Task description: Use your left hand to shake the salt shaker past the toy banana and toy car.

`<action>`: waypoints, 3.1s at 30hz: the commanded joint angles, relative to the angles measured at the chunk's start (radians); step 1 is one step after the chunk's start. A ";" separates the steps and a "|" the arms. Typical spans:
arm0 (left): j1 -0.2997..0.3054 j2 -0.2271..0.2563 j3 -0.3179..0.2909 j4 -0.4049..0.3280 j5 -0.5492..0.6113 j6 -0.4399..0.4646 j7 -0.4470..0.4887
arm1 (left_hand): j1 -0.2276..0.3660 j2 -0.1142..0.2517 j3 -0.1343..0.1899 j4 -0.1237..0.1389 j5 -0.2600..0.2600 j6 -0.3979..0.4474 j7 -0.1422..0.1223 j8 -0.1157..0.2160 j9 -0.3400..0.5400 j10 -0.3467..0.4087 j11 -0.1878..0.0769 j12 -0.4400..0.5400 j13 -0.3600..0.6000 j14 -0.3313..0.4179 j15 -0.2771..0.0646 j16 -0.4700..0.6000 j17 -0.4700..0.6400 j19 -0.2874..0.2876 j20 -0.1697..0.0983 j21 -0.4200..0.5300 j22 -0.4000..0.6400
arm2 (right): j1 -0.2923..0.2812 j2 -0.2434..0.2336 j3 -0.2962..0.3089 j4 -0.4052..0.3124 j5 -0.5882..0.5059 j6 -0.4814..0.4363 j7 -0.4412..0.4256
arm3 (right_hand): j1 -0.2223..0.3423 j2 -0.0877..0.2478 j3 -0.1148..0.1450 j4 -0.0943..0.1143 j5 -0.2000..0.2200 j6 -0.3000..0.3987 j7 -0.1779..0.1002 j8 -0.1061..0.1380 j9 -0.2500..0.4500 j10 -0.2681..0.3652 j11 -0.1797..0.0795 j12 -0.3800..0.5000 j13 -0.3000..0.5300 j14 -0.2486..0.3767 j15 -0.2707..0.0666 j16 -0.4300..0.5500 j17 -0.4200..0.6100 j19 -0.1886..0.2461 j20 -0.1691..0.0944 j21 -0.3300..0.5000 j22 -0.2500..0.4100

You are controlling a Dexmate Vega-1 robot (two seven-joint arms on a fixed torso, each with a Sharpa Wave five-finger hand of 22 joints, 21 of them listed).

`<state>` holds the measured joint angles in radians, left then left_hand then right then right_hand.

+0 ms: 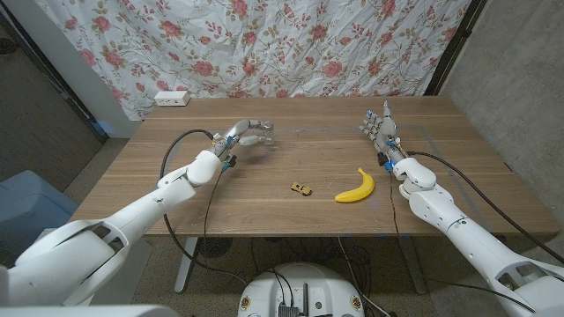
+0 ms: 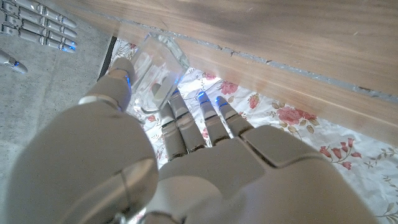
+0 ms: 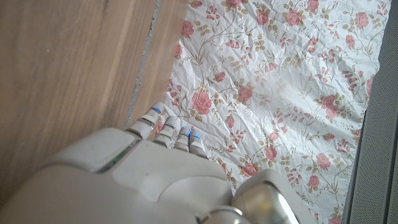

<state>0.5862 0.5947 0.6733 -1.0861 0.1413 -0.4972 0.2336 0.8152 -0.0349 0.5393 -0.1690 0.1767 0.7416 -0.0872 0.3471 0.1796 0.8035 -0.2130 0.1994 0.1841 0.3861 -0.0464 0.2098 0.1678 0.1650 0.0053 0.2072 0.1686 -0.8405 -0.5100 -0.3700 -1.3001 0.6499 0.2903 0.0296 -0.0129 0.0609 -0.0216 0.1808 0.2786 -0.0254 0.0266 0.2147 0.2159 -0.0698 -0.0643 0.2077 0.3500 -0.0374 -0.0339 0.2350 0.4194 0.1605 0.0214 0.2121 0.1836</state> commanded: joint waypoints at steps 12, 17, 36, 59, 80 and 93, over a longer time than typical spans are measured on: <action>0.004 0.028 -0.002 -0.071 0.233 -0.020 0.195 | 0.007 0.011 -0.004 -0.004 0.004 0.010 -0.007 -0.010 0.003 -0.011 -0.008 -0.006 0.005 0.018 -0.096 -0.003 0.001 0.007 0.005 -0.001 0.003 | 0.000 0.000 0.000 0.000 0.000 0.000 0.000 | -0.006 0.099 -0.001 0.006 0.006 -0.001 0.009 0.003 0.004 -0.006 -0.001 0.007 0.003 -0.007 -0.035 0.004 0.005 0.008 0.000 0.006 0.005; -0.019 0.024 0.013 -0.053 0.306 -0.023 0.264 | 0.008 0.013 -0.005 -0.004 0.004 0.011 -0.008 -0.012 0.004 -0.012 -0.008 -0.006 0.005 0.021 -0.099 -0.003 0.001 0.008 0.005 -0.002 0.003 | 0.000 0.000 0.000 0.000 0.000 0.000 0.000 | -0.006 0.099 -0.001 0.006 0.006 -0.001 0.008 0.003 0.004 -0.006 0.000 0.007 0.003 -0.006 -0.034 0.004 0.005 0.007 0.000 0.006 0.005; -0.109 0.033 0.088 0.035 0.479 -0.084 0.462 | 0.006 0.027 -0.011 0.001 0.004 0.020 -0.017 -0.019 0.005 -0.001 -0.009 -0.001 0.007 0.038 -0.111 -0.004 0.002 0.012 0.006 -0.005 0.003 | 0.000 0.000 0.000 0.001 0.000 0.000 0.000 | -0.006 0.099 -0.001 0.006 0.006 -0.001 0.009 0.003 0.004 -0.007 -0.001 0.007 0.003 -0.007 -0.034 0.004 0.005 0.007 -0.001 0.006 0.005; -0.207 0.091 0.183 0.065 0.672 -0.086 0.642 | 0.004 0.042 -0.020 0.002 0.004 0.042 -0.030 -0.024 0.005 0.009 -0.010 0.001 0.009 0.056 -0.124 -0.007 0.003 0.021 -0.003 -0.007 0.003 | 0.000 0.000 0.000 0.000 0.000 0.000 0.000 | -0.006 0.099 -0.001 0.006 0.006 -0.001 0.009 0.003 0.004 -0.005 -0.001 0.008 0.003 -0.006 -0.035 0.004 0.005 0.007 0.000 0.006 0.005; -0.292 0.103 0.292 0.090 0.837 0.018 0.760 | 0.006 0.051 -0.028 0.000 0.003 0.049 -0.049 -0.031 0.009 0.007 -0.011 -0.001 0.009 0.065 -0.134 -0.010 0.004 0.026 -0.010 -0.009 0.003 | 0.000 0.000 0.000 0.000 0.000 0.000 0.000 | -0.006 0.099 -0.001 0.006 0.006 -0.001 0.009 0.004 0.004 -0.006 0.000 0.007 0.003 -0.006 -0.035 0.004 0.005 0.008 0.000 0.006 0.005; -0.353 0.102 0.375 0.140 0.934 0.087 0.870 | 0.006 0.054 -0.033 0.000 0.003 0.050 -0.057 -0.034 0.011 0.009 -0.012 -0.001 0.010 0.070 -0.138 -0.011 0.005 0.031 -0.014 -0.009 0.003 | 0.000 0.000 0.000 0.000 0.000 0.000 0.000 | -0.006 0.099 -0.001 0.006 0.006 -0.001 0.009 0.003 0.004 -0.007 0.000 0.007 0.003 -0.006 -0.033 0.004 0.005 0.007 0.000 0.006 0.005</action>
<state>0.2859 0.6960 0.9748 -0.9819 0.9917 -0.4706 1.0190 0.8187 0.0063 0.5088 -0.1686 0.1736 0.7557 -0.1061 0.3068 0.1797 0.8088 -0.2211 0.1964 0.1881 0.4468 -0.0464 0.2014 0.1701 0.1882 -0.0073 0.2027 0.1700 -0.8403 -0.5100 -0.3702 -1.3005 0.6499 0.2900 0.0296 -0.0129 0.0609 -0.0216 0.1808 0.2786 -0.0254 0.0266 0.2147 0.2159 -0.0698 -0.0642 0.2077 0.3500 -0.0374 -0.0339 0.2349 0.4194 0.1605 0.0214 0.2121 0.1836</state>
